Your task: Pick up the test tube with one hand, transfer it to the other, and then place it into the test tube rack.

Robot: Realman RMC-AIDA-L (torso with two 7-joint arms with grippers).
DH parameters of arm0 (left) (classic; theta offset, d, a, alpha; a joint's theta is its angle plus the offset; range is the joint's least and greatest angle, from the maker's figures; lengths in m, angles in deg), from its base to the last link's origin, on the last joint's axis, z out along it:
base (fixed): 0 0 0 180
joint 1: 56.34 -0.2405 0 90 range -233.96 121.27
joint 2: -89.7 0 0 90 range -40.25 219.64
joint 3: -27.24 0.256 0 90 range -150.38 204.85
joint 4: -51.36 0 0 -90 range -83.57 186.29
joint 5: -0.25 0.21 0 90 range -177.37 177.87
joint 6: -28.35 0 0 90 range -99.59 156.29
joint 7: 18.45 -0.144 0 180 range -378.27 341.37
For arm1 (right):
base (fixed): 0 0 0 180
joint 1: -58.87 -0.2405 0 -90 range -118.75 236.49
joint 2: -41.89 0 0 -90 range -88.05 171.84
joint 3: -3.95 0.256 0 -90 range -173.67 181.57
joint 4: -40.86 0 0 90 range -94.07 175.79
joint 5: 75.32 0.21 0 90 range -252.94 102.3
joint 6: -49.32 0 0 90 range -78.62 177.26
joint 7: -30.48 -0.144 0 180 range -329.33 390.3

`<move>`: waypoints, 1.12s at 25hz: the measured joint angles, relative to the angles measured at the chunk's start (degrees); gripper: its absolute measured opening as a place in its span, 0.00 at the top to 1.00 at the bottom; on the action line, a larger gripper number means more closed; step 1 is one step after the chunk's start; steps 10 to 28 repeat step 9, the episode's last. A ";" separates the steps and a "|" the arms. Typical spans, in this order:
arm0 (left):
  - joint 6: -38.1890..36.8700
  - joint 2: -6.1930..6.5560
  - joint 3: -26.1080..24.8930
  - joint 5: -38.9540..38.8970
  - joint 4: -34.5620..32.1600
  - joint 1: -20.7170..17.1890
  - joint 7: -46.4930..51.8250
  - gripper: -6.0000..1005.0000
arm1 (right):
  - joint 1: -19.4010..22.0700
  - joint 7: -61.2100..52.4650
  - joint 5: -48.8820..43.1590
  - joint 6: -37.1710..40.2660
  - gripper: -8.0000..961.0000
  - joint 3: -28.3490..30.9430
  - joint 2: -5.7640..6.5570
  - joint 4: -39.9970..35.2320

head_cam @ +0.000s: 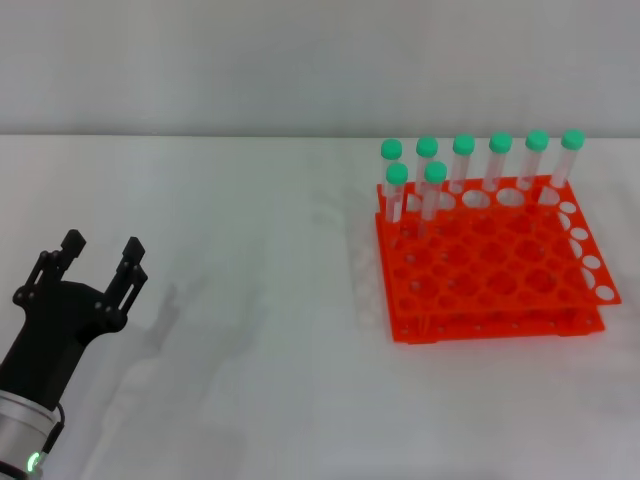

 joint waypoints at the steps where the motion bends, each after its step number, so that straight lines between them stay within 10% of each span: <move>1: 0.00 0.00 0.00 -0.20 -0.02 -0.01 0.02 0.29 | 0.03 0.41 0.00 0.12 0.09 1.57 0.00 1.41; 28: 0.29 0.00 0.01 -2.89 0.50 0.40 3.11 0.29 | 0.29 9.72 0.01 -0.07 0.09 3.80 -0.34 4.39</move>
